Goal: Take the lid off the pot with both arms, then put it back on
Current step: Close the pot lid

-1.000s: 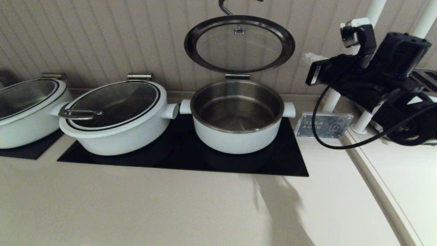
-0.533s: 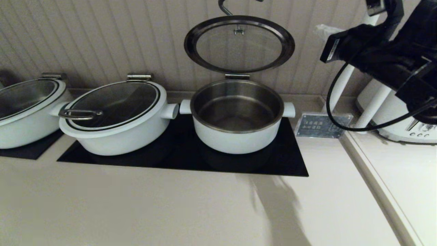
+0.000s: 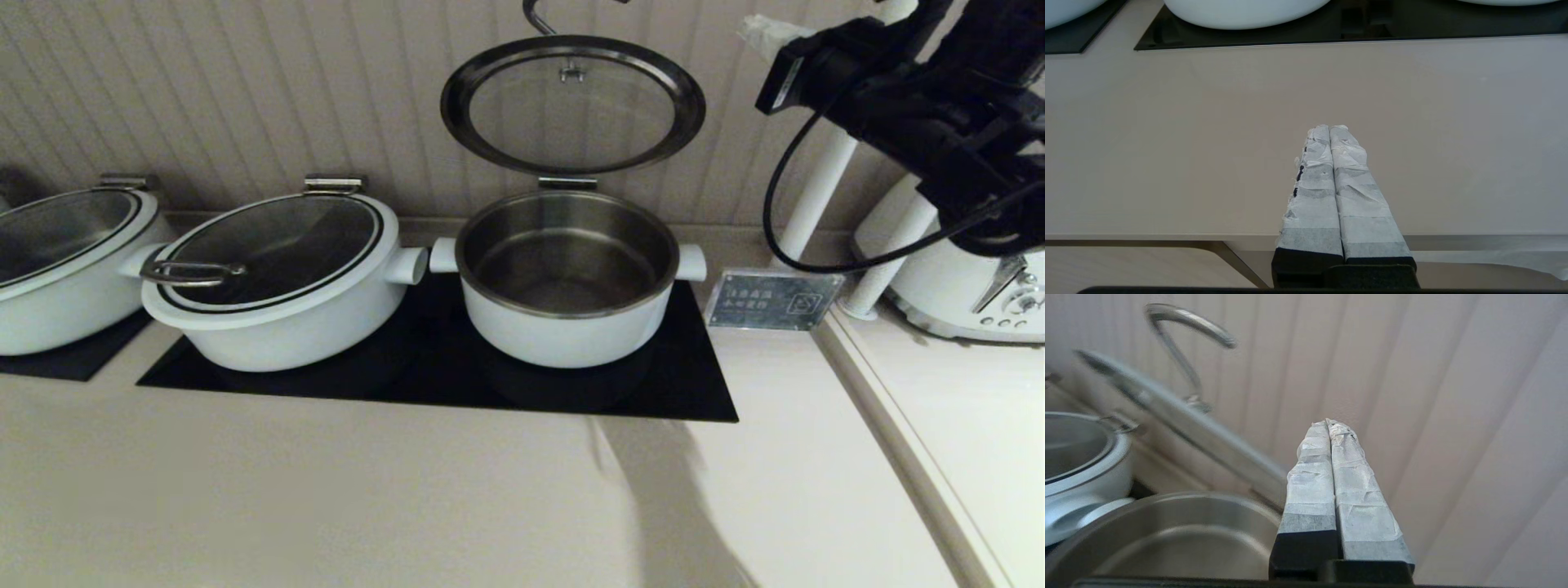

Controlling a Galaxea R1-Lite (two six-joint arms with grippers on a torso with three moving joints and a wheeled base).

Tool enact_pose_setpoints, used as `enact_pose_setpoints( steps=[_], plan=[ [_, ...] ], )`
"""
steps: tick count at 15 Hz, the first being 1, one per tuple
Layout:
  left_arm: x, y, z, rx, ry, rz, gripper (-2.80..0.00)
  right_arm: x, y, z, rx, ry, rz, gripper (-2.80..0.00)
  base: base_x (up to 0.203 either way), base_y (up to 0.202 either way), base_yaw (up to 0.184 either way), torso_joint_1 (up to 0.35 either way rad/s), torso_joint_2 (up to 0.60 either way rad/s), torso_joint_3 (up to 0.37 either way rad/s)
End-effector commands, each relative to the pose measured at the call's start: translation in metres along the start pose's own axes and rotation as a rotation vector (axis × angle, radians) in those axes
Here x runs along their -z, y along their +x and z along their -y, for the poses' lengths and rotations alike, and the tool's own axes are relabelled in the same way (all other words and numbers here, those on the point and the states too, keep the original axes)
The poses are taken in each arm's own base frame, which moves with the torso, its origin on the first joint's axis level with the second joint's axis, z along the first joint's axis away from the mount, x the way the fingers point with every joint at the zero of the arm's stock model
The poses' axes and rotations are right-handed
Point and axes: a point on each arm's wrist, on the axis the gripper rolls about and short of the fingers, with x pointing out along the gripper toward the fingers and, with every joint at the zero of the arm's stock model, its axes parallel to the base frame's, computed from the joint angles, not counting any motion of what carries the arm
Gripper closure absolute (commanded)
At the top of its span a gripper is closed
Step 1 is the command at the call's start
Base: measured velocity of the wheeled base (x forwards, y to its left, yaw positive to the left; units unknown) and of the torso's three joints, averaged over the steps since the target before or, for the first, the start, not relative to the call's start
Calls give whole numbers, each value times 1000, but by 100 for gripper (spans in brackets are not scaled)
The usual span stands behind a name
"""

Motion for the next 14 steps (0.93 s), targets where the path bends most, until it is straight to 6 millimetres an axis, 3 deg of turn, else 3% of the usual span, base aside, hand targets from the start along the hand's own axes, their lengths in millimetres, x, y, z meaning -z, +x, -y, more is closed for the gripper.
enact_pose_setpoints(
  steps=[1,8,14],
  plan=[
    [0,0,0,0,0,0,0,15,9,5,4,-4,-10,0,0,0,0,0,0,0],
    [0,0,0,0,0,0,0,54,25,15,-51,-22,24,0,0,0,0,0,0,0],
    [0,0,0,0,0,0,0,71,46,20,-51,-40,73,0,0,0,0,0,0,0]
  ],
)
